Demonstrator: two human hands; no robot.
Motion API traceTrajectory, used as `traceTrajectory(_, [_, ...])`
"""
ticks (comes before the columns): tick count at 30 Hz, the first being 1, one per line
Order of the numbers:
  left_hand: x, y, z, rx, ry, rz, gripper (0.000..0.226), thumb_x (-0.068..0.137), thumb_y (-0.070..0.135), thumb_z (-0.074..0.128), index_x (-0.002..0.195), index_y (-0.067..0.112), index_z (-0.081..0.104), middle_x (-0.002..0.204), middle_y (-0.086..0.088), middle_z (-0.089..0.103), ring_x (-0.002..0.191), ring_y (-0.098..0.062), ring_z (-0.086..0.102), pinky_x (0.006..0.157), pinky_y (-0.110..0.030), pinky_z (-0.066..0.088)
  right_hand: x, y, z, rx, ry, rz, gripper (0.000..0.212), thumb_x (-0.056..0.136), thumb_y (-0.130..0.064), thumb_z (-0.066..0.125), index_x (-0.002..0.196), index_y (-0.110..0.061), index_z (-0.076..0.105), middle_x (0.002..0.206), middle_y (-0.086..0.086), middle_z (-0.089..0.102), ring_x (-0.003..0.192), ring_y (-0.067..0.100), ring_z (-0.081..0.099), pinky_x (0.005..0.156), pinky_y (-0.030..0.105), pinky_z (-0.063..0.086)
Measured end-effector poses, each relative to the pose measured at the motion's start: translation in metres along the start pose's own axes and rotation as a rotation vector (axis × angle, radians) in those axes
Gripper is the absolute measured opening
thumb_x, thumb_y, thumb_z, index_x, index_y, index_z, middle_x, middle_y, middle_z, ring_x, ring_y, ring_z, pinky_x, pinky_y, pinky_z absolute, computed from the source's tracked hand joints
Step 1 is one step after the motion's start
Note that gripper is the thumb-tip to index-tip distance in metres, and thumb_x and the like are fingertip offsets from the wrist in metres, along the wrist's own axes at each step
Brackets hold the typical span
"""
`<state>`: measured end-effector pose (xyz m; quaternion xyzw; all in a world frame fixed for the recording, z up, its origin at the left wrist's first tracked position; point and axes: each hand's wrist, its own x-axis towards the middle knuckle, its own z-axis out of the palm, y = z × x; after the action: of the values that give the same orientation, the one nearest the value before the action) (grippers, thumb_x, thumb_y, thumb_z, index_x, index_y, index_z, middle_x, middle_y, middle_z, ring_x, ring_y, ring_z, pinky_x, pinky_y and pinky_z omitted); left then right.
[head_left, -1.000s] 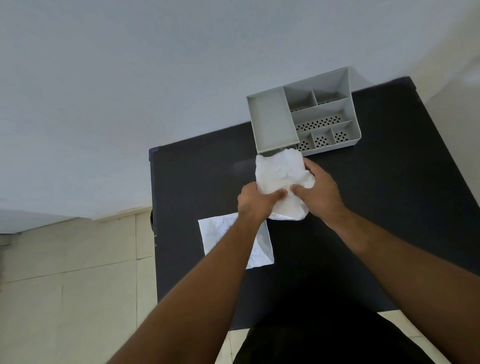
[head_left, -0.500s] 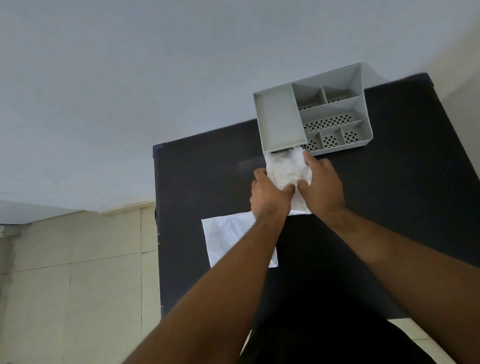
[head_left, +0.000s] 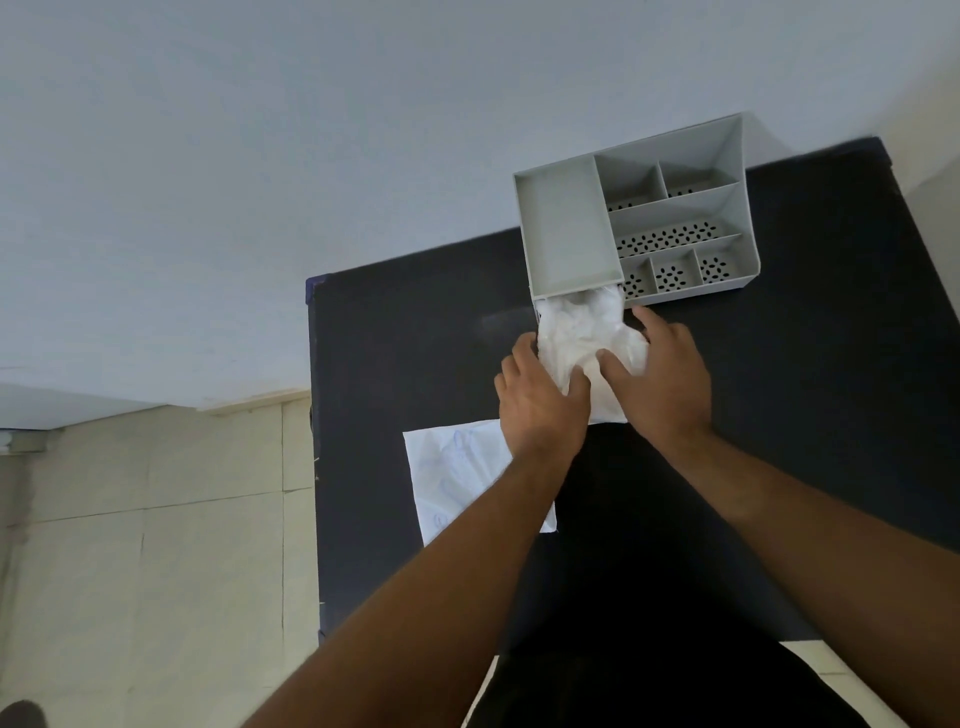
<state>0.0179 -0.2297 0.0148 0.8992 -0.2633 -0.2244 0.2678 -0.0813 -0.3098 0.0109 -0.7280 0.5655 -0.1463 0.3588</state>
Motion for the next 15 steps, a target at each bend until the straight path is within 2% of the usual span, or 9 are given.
traceTrajectory(4, [-0.013,-0.016,0.003,-0.006,-0.049,0.115,0.069,0.092,0.048,0.062,0.151,0.023,0.035,0.149,0.001,0.044,0.135,-0.019,0.041,0.109,-0.042,0.045,-0.013,0.008,-0.004,0.031,0.011,0.025,0.067,0.086,-0.037,0.075,0.145,-0.017,0.049,0.133,0.009,0.055,0.117,0.023,0.058,0.090,0.026,0.040])
traceTrajectory(8, [-0.018,-0.025,0.004,0.081,-0.155,0.203,0.081,0.095,0.053,0.059,0.160,0.024,0.019,0.165,0.003,0.027,0.149,-0.018,0.028,0.120,-0.040,0.033,-0.017,0.015,-0.003,0.052,-0.007,0.023,0.066,0.081,-0.031,0.080,0.140,-0.016,0.055,0.125,0.008,0.059,0.110,0.021,0.059,0.089,0.029,0.046])
traceTrajectory(12, [-0.014,-0.030,0.006,0.161,-0.256,0.233,0.083,0.101,0.054,0.047,0.163,0.022,0.002,0.172,0.005,0.005,0.157,-0.017,0.005,0.125,-0.047,0.022,-0.012,0.015,0.004,0.069,-0.007,0.001,0.060,0.078,-0.022,0.083,0.133,-0.017,0.060,0.117,0.007,0.066,0.105,0.022,0.064,0.091,0.040,0.055])
traceTrajectory(15, [-0.008,-0.026,0.007,0.235,-0.293,0.215,0.078,0.105,0.054,0.038,0.163,0.023,-0.004,0.171,0.007,-0.007,0.157,-0.015,-0.009,0.124,-0.052,0.020,-0.007,0.008,0.008,0.077,0.021,-0.011,0.054,0.078,-0.016,0.083,0.128,-0.016,0.063,0.109,0.005,0.071,0.097,0.020,0.067,0.089,0.041,0.057])
